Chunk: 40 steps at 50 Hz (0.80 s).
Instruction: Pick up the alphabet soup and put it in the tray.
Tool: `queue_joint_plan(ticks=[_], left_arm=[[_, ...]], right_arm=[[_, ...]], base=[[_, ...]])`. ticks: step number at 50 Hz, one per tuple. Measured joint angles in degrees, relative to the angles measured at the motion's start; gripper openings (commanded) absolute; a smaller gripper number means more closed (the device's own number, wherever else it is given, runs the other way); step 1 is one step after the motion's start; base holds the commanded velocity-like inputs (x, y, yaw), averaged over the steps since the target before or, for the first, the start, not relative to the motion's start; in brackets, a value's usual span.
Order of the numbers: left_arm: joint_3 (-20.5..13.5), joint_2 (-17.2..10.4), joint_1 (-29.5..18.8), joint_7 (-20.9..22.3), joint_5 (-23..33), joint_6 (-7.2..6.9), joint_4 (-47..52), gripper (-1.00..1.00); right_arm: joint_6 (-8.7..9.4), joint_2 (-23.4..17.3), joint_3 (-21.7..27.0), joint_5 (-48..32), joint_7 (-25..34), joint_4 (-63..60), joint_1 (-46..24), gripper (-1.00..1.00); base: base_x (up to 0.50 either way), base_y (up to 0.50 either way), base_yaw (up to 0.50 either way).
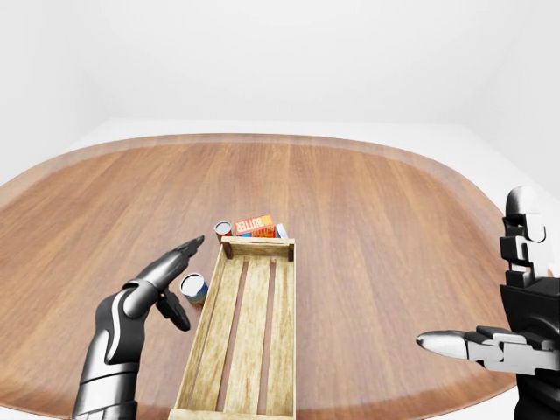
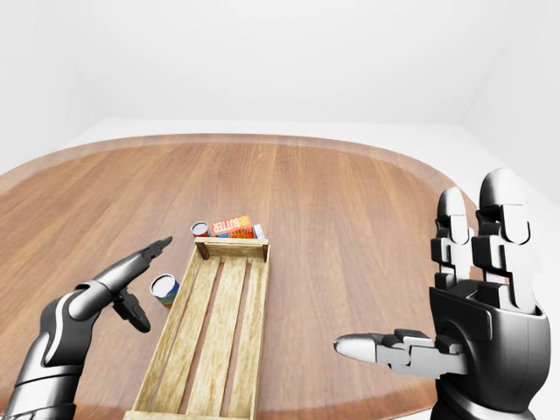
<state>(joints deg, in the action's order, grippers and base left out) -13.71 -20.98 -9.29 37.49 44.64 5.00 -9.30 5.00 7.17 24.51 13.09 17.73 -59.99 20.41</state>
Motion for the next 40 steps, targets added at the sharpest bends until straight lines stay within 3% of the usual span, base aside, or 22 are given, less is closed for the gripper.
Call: queue_joint_plan(ticks=[40], left_arm=[[4.26, -2.76, -7.17, -10.57, 7.86, 0.00, -15.02, 1.00]], right_arm=[[0.00, 0.40, -1.23, -0.93, 0.22, 0.00, 0.20, 1.00]], base=[[0.00, 0.00, 0.00]])
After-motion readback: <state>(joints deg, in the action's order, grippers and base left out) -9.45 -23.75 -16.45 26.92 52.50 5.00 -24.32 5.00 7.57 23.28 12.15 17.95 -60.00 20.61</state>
